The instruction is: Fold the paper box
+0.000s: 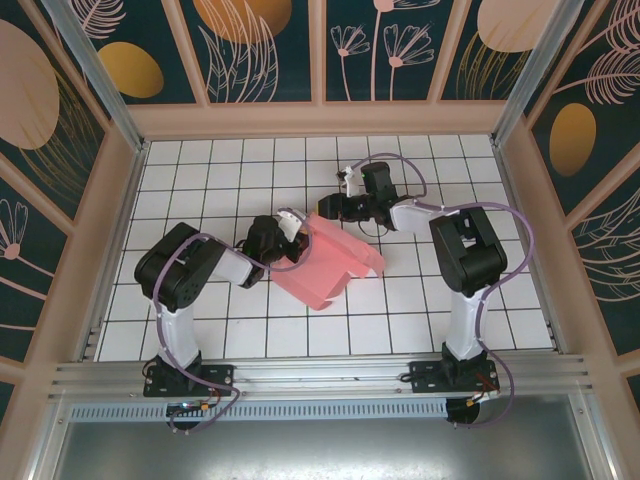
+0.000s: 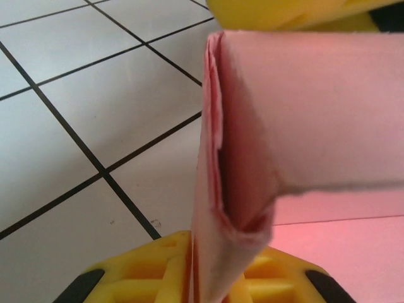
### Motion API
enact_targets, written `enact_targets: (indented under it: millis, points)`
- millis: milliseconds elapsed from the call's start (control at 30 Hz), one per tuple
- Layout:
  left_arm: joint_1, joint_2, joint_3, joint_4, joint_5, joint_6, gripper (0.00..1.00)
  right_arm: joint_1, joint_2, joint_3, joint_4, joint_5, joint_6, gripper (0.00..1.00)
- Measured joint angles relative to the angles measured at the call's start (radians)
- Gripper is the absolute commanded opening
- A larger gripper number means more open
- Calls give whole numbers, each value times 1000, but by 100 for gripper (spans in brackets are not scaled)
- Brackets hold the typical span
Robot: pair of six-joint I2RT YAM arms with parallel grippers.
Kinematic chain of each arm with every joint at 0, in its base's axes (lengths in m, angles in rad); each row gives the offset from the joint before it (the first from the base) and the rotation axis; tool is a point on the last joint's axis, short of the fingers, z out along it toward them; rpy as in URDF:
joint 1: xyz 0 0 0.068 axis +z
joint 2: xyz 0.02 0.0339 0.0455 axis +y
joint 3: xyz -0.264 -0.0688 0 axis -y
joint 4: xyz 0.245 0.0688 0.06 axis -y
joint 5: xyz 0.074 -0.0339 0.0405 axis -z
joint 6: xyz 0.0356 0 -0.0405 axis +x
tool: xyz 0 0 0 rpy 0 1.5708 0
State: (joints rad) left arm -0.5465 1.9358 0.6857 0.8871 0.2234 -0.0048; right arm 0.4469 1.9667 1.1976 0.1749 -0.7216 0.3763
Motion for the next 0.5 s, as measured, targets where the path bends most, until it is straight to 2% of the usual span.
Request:
enact_targets:
  millis: [300, 500]
  points:
    - [0, 23, 31, 0, 0, -29, 18, 0, 18, 6, 16, -58, 34, 48]
    - [0, 36, 47, 1, 0, -49, 4, 0, 26, 6, 38, -72, 61, 47]
